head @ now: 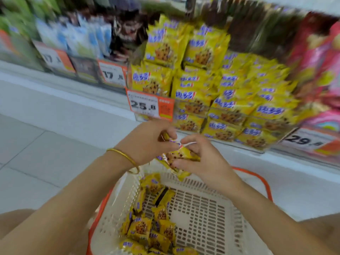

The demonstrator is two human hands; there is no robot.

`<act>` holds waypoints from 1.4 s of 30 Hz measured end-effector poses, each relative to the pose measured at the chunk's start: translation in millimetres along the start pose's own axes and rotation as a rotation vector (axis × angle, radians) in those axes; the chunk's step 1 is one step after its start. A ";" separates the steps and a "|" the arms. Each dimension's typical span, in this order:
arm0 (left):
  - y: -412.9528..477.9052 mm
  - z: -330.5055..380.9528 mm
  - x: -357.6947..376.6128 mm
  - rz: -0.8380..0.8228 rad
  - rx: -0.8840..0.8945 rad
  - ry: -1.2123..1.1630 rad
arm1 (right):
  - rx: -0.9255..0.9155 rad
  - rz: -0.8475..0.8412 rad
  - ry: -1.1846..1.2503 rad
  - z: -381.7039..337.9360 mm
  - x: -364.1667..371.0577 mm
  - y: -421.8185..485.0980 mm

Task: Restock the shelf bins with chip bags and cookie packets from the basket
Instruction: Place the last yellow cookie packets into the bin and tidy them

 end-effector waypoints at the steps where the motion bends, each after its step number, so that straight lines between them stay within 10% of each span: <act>1: -3.1 10.3 -10.9 0.027 0.046 -0.089 | -0.044 0.039 -0.032 -18.5 -8.1 -4.1; 5: -13.1 35.1 -51.5 0.367 0.192 -0.352 | -0.305 0.307 -0.242 -96.0 -54.5 1.4; 9: -12.3 39.0 -68.9 0.692 0.347 0.088 | -0.460 0.541 -0.503 -138.8 -107.5 40.3; 21: 11.6 12.9 -47.8 0.568 0.220 0.450 | -0.388 0.461 -0.870 -110.2 -109.7 117.9; 30: -26.7 26.2 -43.9 0.650 0.345 0.384 | -0.644 0.616 -0.638 -130.7 -91.5 21.5; 42: -46.6 -76.3 22.2 -0.024 -0.097 0.688 | 0.225 -0.477 -0.738 228.9 132.2 19.1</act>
Point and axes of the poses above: each hand's wrist, its own y-axis towards the middle knuckle, its own x-axis out of the palm, z = x × y, the point moved 5 cm from there along y, towards the middle knuckle, and after that the axes turned 11 degrees about -x, right-handed, at the moved point
